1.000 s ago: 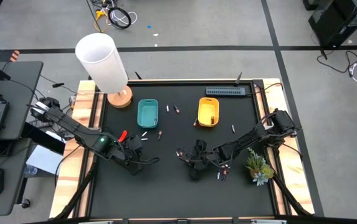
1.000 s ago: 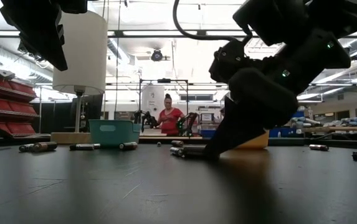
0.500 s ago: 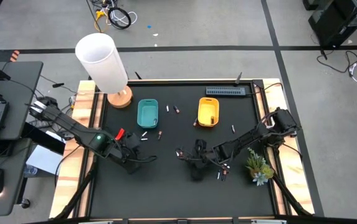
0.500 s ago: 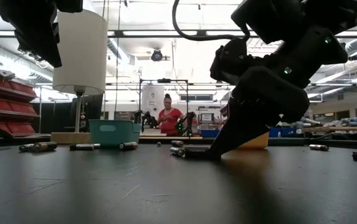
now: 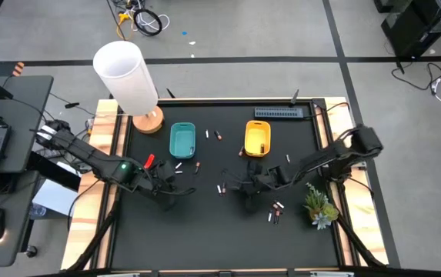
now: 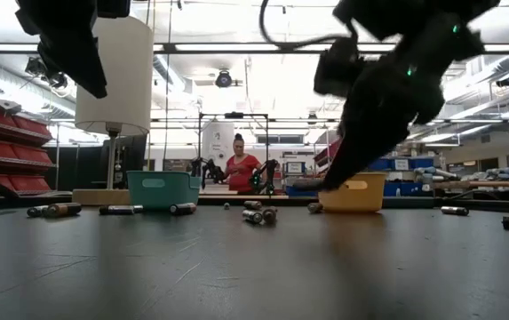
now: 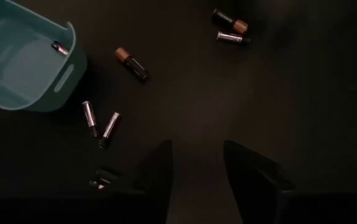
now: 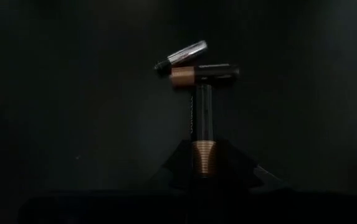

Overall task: Sort batteries
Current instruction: Put the black battery into the yellow bin

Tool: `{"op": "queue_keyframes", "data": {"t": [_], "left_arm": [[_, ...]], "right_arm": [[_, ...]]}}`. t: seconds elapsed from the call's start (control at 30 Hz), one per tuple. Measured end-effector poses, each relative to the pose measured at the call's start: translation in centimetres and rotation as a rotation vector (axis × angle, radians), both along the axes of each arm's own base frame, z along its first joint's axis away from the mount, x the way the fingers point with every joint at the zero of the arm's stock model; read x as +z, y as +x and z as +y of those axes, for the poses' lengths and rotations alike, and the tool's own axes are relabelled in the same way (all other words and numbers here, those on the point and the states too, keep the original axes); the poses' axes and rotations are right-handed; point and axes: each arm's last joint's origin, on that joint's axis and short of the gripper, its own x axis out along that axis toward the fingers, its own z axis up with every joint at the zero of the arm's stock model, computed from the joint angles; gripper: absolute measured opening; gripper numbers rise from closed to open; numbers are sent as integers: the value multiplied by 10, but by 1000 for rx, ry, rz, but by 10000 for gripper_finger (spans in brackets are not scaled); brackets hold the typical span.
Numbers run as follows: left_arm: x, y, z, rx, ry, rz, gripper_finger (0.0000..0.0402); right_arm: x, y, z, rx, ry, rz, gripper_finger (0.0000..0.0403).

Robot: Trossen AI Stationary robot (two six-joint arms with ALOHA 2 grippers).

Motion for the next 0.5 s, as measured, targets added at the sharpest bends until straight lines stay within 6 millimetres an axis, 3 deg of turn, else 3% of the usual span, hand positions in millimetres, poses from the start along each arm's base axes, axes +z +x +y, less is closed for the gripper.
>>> {"op": "queue_keyframes", "data": {"t": [0.13, 0.3, 0.5], "left_arm": [[0, 2, 4, 24, -5, -6, 157], [2, 7, 7, 56, 2, -53, 157], [6, 12, 10, 92, 77, -131, 156]], "right_arm": [[34, -16, -18, -67, -8, -20, 47], [72, -49, -60, -274, -45, -21, 47], [91, -86, -111, -488, 5, 48, 47]]}}
